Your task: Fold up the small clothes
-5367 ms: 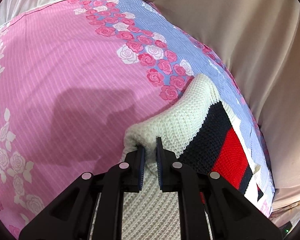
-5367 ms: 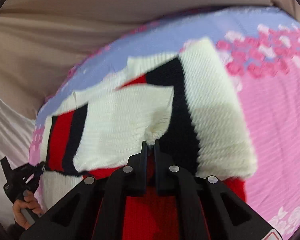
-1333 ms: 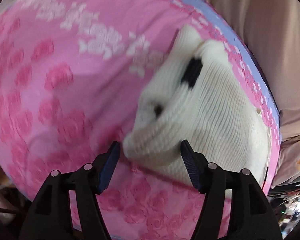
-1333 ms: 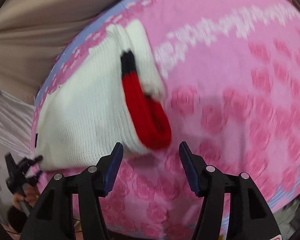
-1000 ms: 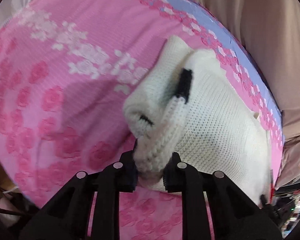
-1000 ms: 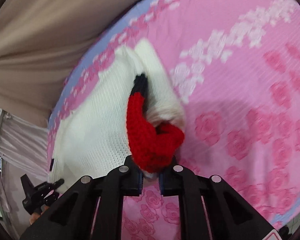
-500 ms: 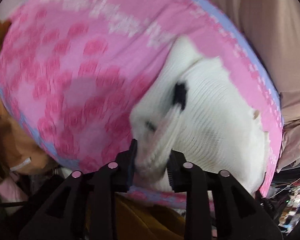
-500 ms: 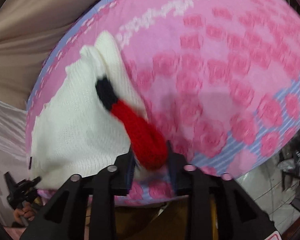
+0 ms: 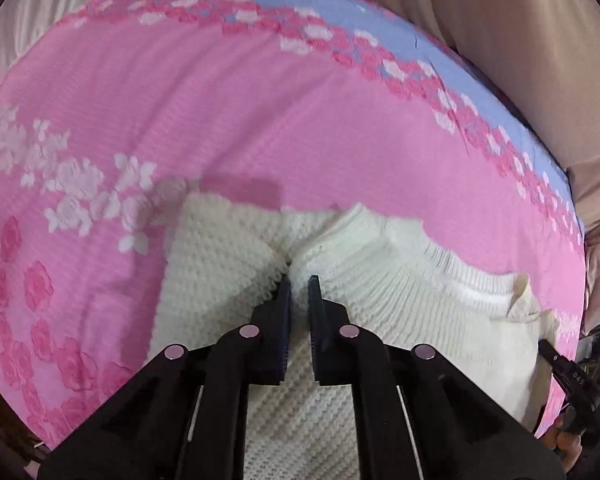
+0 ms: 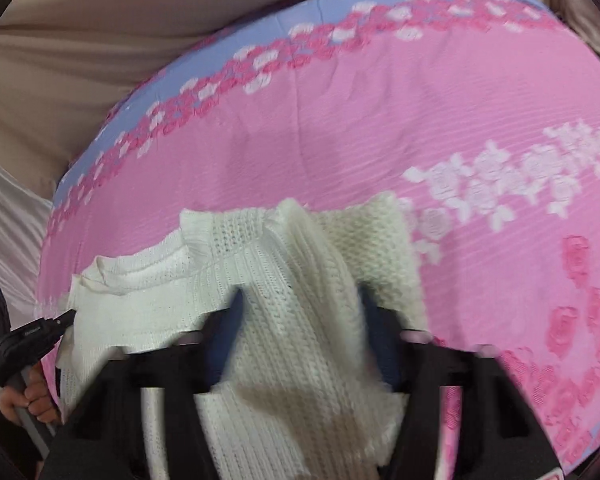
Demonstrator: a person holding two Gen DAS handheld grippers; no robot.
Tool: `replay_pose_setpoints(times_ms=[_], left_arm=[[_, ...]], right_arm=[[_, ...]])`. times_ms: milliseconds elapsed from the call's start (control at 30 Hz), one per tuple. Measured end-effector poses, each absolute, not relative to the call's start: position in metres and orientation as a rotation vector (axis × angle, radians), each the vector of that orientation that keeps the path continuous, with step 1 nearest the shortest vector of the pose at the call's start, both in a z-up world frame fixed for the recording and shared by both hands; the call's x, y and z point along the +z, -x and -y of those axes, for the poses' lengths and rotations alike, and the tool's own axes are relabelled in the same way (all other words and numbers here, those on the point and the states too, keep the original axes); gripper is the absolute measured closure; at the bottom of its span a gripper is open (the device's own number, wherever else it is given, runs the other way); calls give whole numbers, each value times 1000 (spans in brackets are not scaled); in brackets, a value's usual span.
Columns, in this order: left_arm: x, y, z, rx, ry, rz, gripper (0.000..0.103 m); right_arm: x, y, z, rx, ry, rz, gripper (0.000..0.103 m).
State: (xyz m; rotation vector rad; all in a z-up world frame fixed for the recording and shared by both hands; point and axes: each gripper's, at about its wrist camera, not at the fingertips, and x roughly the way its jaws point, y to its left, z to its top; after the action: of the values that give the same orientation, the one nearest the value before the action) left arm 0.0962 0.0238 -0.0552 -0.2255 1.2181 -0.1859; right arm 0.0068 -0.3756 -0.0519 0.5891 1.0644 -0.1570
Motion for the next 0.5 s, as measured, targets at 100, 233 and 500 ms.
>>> replay_pose_setpoints(times_ms=[100,233,500], left_arm=[[-31,-102,-41,-155,252,-1154,96],[-62,-121,-40,-111,197,-1230,96],[-16,-89,-37,-102,150,-1128,93]], right_arm=[[-5,13,394,-145,-655,-861,96],[-40,-4,417,-208,-629,-990,96],[7,31,381,-272,-513,-893,83]])
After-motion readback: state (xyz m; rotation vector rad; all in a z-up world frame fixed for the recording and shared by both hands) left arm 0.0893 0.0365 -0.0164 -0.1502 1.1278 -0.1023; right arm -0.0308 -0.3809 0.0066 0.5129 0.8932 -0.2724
